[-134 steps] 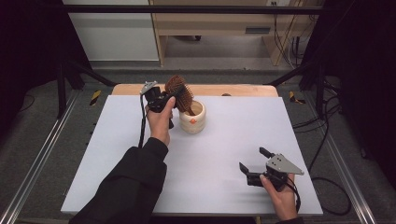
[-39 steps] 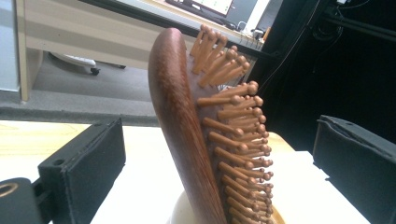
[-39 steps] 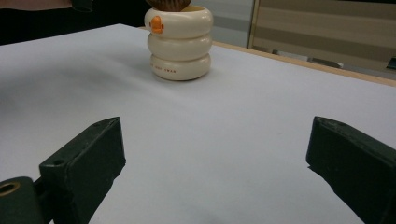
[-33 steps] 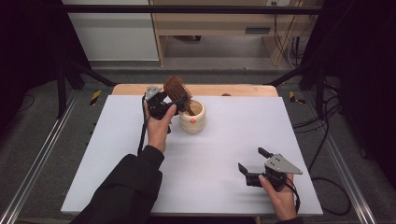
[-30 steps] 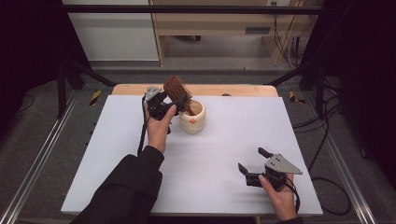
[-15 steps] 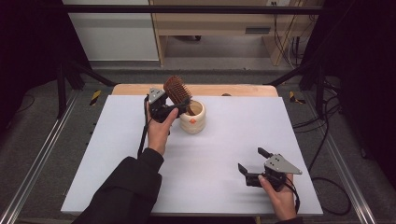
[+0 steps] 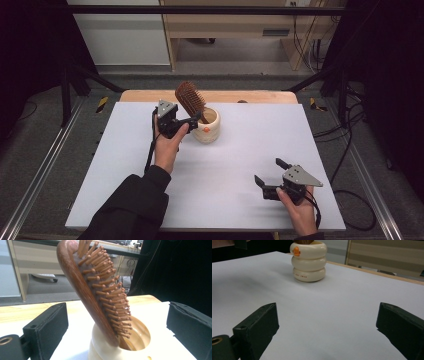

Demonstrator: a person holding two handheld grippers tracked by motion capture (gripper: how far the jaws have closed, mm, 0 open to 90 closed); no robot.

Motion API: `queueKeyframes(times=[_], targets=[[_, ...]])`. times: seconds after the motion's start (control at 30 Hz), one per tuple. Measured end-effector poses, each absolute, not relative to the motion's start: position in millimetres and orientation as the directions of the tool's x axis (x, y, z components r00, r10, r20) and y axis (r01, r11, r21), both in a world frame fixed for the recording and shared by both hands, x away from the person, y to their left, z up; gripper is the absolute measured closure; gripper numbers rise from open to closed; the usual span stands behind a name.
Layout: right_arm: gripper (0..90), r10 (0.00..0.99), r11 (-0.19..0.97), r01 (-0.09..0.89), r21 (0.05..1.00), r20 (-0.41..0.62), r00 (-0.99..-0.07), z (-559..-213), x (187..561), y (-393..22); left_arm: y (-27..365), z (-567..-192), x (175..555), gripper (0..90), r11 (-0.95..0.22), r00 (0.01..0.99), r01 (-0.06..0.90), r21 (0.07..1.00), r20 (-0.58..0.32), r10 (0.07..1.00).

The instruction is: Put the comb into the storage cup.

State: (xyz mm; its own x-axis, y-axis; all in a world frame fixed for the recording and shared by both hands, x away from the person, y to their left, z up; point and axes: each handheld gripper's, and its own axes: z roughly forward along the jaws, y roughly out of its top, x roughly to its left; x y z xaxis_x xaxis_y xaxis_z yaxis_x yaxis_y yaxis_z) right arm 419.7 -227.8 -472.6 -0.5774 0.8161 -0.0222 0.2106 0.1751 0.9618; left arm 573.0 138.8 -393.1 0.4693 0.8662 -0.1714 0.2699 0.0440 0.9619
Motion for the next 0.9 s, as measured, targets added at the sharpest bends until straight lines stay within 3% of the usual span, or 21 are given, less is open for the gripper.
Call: queueKeyframes(times=[0.53, 0.9], targets=[[4.4, 0.803, 0.196, 0.205, 0.959, -0.037, -0.594, -473.8, 417.2, -225.5, 150.8, -381.1, 557.9, 3.4, 0.048, 0.437, 0.244, 0.969, -0.154, 0.886], [4.1, 0.810, 0.171, 0.210, 0.963, -0.016, -0.586, -473.9, 416.8, -228.8, 161.7, -375.9, 553.9, 0.7, 0.033, 0.473, 0.219, 0.975, -0.135, 0.871]])
